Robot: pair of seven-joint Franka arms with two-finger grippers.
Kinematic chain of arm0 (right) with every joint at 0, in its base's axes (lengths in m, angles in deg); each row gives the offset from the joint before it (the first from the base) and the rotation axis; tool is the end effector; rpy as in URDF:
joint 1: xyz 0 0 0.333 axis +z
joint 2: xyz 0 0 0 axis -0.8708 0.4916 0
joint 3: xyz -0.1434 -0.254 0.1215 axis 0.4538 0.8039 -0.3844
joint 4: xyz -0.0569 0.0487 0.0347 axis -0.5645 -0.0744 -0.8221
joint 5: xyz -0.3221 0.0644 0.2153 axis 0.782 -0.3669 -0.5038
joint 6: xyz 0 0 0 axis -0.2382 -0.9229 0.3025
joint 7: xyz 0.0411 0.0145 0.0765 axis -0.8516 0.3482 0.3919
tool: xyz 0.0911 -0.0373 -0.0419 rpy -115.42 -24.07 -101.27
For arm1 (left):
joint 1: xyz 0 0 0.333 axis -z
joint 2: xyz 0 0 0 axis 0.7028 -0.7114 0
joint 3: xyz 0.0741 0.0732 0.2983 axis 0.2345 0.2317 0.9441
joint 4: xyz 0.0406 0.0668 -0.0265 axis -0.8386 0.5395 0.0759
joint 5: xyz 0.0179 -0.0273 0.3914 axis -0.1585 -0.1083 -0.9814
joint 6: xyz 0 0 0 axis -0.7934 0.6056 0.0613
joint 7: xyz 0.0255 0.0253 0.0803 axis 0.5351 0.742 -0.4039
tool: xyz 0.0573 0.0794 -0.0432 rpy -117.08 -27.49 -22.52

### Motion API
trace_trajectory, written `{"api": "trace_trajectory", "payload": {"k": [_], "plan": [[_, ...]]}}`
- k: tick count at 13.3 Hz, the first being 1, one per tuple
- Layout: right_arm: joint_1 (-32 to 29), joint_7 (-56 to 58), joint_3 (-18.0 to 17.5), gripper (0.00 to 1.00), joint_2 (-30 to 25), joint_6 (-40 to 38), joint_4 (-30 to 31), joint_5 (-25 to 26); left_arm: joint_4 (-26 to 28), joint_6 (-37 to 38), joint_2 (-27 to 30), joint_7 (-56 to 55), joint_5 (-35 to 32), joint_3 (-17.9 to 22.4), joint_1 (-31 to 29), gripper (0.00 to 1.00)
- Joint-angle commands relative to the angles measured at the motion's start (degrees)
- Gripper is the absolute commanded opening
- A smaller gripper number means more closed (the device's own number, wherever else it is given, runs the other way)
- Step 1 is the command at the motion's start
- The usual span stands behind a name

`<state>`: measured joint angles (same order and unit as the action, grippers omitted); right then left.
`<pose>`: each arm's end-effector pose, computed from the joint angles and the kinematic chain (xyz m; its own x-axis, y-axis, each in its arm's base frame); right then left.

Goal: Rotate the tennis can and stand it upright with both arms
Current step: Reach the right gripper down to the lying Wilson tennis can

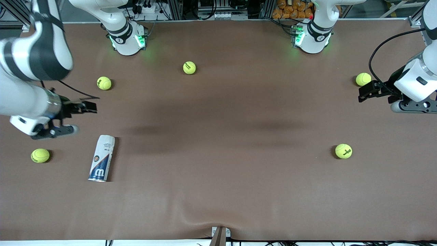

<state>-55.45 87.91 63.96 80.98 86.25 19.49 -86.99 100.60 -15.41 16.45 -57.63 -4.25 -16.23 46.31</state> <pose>0.6019 0.0431 0.4523 0.9555 0.1560 -0.2504 0.1582 -0.9873 -0.0112 0.5683 -0.0456 0.5834 0.9976 -0.0485 -0.0486 -0.0482 -0.9988 0.0081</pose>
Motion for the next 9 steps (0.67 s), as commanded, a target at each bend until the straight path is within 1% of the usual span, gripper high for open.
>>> {"api": "trace_trajectory", "payload": {"k": [1, 3, 6, 9], "plan": [[0.6, -3.3, 0.1, 1.00, -1.1, 8.0, 8.3, -0.3, -0.4, 0.6, -0.1, 0.5, 1.0, -0.3, -0.5, 1.00], [1.5, -7.8, 0.2, 1.00, -0.2, 14.3, 12.0, 0.0, -0.3, 0.6, -0.1, 0.5, 1.0, -0.3, -0.5, 1.00], [1.1, -11.2, 0.2, 1.00, 4.3, 18.8, 12.3, 0.3, -0.3, 0.6, -0.1, 0.6, 1.0, -0.3, -0.5, 1.00], [1.3, -17.3, 0.3, 1.00, 8.3, 22.8, 12.3, 0.7, -0.3, 0.6, -0.1, 0.6, 1.0, -0.4, -0.5, 1.00]]}}
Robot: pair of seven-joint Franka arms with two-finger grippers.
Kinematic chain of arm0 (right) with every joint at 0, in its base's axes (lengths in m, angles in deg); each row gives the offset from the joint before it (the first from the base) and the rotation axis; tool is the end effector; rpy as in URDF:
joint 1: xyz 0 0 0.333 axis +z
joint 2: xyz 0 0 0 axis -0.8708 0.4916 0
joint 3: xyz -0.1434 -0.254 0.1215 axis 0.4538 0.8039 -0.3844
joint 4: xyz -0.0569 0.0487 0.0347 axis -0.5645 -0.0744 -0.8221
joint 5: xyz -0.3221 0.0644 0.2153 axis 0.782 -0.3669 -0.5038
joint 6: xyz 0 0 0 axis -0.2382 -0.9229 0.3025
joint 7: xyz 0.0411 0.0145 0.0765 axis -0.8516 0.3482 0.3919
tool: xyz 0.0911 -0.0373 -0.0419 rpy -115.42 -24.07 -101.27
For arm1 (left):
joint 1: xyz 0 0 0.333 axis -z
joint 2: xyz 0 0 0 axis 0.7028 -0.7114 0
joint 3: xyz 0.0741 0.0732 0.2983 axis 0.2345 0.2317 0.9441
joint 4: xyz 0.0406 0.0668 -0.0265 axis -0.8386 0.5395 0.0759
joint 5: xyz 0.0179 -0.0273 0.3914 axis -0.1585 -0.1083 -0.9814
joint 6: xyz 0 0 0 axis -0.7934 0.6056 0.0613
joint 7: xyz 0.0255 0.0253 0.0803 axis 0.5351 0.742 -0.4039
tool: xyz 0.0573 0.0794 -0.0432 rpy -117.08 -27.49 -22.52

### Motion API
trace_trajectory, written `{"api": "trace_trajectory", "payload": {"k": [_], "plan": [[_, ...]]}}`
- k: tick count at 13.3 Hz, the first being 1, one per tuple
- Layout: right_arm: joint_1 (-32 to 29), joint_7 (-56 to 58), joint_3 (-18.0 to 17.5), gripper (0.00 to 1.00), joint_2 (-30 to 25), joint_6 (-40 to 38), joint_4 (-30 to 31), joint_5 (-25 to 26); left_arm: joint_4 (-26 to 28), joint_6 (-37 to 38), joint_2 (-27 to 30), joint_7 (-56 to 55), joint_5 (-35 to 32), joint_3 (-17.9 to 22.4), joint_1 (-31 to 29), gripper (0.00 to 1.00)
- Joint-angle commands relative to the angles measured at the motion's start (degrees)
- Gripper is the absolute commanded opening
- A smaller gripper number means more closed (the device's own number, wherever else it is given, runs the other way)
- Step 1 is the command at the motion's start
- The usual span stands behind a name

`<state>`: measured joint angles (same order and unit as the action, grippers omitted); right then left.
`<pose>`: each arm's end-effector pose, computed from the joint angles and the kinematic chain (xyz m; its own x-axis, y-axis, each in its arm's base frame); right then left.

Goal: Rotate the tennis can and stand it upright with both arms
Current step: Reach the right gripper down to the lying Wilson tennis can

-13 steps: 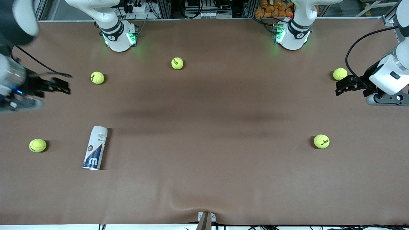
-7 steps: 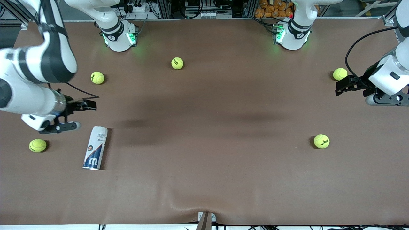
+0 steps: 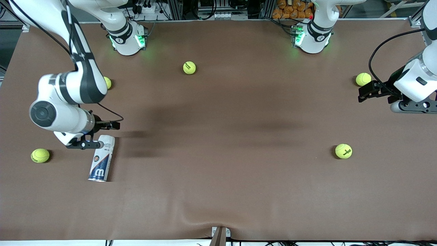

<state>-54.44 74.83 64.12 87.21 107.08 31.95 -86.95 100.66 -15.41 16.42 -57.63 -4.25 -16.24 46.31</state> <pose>0.6018 0.0521 0.3133 0.9762 -0.0534 -0.2102 -0.0454 -0.9980 0.0430 0.5684 -0.0457 0.5826 0.9976 -0.0487 -0.0501 -0.0484 -0.9988 0.0081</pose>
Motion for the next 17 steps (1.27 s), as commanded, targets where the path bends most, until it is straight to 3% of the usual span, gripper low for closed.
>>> {"api": "trace_trajectory", "payload": {"k": [1, 4, 8, 17], "plan": [[0.4, -5.3, 0.2, 1.00, 2.8, 2.7, -0.2, 0.9, -0.4, 0.6, -0.1, 0.6, 1.0, -0.3, -0.5, 1.00], [-0.3, -5.4, 0.1, 1.00, 4.3, 4.8, -0.5, 6.8, -0.4, 0.6, -0.1, 0.6, 1.0, -0.3, -0.5, 1.00], [-1.6, -5.3, 0.2, 1.00, 5.7, 5.4, -1.3, 6.9, -0.4, 0.6, -0.1, 0.6, 1.0, -0.4, -0.6, 1.00], [-3.5, -4.5, 0.3, 1.00, 13.7, 6.8, -9.2, 9.6, -0.4, 0.6, -0.2, 0.6, 2.0, -0.2, -0.6, 1.00]]}}
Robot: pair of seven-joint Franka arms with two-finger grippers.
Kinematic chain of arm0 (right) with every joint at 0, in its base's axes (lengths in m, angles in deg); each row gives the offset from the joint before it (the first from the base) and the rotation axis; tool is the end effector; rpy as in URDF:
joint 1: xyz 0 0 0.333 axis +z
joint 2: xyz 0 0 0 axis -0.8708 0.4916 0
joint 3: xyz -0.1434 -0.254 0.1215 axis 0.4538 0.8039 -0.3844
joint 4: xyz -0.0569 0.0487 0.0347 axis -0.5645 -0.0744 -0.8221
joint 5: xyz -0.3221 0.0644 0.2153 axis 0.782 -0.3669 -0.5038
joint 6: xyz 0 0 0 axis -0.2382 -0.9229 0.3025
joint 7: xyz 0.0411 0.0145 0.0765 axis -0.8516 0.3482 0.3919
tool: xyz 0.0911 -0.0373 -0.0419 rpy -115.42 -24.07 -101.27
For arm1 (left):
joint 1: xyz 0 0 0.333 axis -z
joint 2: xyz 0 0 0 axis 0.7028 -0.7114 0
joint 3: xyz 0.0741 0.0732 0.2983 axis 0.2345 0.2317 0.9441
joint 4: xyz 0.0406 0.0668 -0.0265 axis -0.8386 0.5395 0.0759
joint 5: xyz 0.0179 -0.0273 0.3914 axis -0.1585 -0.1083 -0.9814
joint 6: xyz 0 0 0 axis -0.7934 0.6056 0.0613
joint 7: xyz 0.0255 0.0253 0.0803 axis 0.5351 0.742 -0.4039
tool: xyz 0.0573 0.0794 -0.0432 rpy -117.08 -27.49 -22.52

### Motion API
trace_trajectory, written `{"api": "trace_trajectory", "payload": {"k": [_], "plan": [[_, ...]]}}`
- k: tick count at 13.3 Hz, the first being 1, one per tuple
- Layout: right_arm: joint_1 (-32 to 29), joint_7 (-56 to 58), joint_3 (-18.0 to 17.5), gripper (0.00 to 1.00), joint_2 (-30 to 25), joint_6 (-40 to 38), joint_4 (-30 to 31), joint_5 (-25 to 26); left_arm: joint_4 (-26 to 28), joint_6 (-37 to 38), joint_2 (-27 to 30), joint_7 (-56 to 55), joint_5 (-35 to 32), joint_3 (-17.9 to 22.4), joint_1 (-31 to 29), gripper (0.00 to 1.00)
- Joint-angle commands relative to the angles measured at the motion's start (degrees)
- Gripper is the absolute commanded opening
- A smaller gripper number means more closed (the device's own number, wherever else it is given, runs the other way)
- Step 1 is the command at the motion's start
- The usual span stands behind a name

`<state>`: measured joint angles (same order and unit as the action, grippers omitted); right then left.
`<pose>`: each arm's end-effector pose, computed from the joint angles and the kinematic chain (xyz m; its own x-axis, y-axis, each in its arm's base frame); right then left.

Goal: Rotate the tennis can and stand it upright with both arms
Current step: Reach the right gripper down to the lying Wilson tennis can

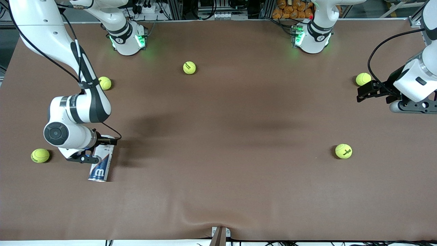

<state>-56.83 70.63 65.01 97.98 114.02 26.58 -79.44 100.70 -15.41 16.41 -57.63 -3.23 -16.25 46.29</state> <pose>0.6374 0.0138 0.2436 0.9806 -0.1091 -0.1627 -0.0832 -0.9839 0.1584 0.5682 -0.0474 0.5822 0.9975 -0.0479 -0.0516 -0.0466 -0.9986 0.0258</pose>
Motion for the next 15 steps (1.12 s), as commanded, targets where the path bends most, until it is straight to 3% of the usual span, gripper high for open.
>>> {"api": "trace_trajectory", "payload": {"k": [1, 15], "plan": [[-1.6, -0.3, -0.7, 1.00, 3.9, 0.0, -4.6, 2.2, -0.4, 0.6, -0.1, 0.6, 0.9, -0.2, -0.6, 1.00], [-3.1, 0.6, -0.7, 1.00, 7.6, 7.2, -4.6, 2.4, -0.4, 0.6, -0.2, 0.5, 0.9, -0.2, -0.7, 1.00]]}}
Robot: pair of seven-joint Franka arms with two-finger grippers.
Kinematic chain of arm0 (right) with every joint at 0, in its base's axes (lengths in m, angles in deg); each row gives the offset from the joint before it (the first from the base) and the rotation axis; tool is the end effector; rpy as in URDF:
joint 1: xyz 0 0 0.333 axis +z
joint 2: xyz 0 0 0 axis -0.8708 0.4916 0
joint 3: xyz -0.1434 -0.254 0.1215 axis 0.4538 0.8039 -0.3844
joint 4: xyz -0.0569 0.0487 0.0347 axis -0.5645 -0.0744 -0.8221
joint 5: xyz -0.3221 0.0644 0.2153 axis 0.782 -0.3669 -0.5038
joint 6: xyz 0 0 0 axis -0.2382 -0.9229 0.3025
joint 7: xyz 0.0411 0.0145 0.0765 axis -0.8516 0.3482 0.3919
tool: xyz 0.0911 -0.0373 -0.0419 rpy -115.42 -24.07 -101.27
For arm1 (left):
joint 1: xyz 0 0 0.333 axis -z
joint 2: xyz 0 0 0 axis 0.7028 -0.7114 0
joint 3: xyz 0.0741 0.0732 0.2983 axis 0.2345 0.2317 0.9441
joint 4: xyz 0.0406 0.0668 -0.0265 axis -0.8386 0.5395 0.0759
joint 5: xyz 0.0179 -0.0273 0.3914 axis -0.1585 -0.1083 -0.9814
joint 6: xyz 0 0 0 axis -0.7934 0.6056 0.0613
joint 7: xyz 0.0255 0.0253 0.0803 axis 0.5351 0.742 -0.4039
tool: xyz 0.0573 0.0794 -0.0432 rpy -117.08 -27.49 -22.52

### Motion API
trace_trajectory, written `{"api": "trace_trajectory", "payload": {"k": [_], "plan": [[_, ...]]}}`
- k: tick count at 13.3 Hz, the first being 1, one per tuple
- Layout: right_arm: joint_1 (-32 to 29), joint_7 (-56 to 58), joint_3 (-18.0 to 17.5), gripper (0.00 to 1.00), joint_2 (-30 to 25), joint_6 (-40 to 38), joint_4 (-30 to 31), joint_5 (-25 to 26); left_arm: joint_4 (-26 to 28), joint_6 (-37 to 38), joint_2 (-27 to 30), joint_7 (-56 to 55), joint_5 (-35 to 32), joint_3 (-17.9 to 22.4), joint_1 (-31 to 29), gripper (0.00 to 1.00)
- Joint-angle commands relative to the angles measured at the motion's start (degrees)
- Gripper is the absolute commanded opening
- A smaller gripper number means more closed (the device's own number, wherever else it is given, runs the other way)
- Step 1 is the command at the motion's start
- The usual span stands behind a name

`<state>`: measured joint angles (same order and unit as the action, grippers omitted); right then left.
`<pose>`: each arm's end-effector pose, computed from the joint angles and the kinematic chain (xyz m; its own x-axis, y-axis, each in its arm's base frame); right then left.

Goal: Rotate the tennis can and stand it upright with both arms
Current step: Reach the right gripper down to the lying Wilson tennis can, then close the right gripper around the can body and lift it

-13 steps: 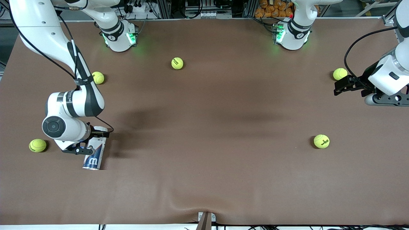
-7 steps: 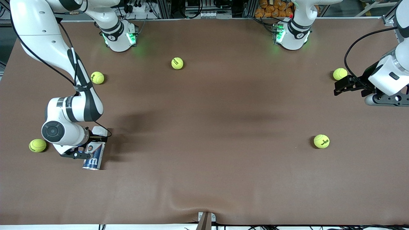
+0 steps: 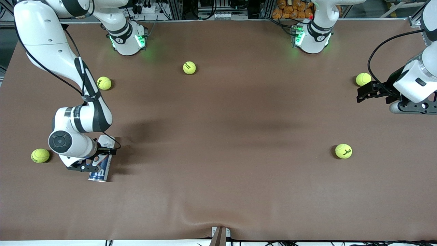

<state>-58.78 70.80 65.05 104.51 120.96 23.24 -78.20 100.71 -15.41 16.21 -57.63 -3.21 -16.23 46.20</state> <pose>0.6584 -0.0064 0.2017 0.9889 -0.1099 -0.0998 -0.0933 -0.9830 0.1579 0.5692 -0.0464 0.5801 0.9974 -0.0460 -0.0552 -0.0446 -0.9987 0.0262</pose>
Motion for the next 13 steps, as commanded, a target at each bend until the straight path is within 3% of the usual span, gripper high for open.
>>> {"api": "trace_trajectory", "payload": {"k": [1, 3, 13], "plan": [[-1.2, 0.4, -0.7, 0.94, 1.1, 0.4, -1.3, 1.2, -0.4, 0.6, 0.0, 0.5, 0.9, -0.3, -0.6, 1.00], [-1.2, 0.5, -0.7, 0.83, 1.1, 0.3, -1.3, 1.2, -0.4, 0.6, 0.0, 0.5, 0.9, -0.3, -0.6, 1.00], [0.0, 3.0, -0.9, 0.74, 0.2, -0.8, -1.3, 1.3, -0.3, 0.6, -0.3, 0.6, 0.9, -0.3, -0.6, 1.00]]}}
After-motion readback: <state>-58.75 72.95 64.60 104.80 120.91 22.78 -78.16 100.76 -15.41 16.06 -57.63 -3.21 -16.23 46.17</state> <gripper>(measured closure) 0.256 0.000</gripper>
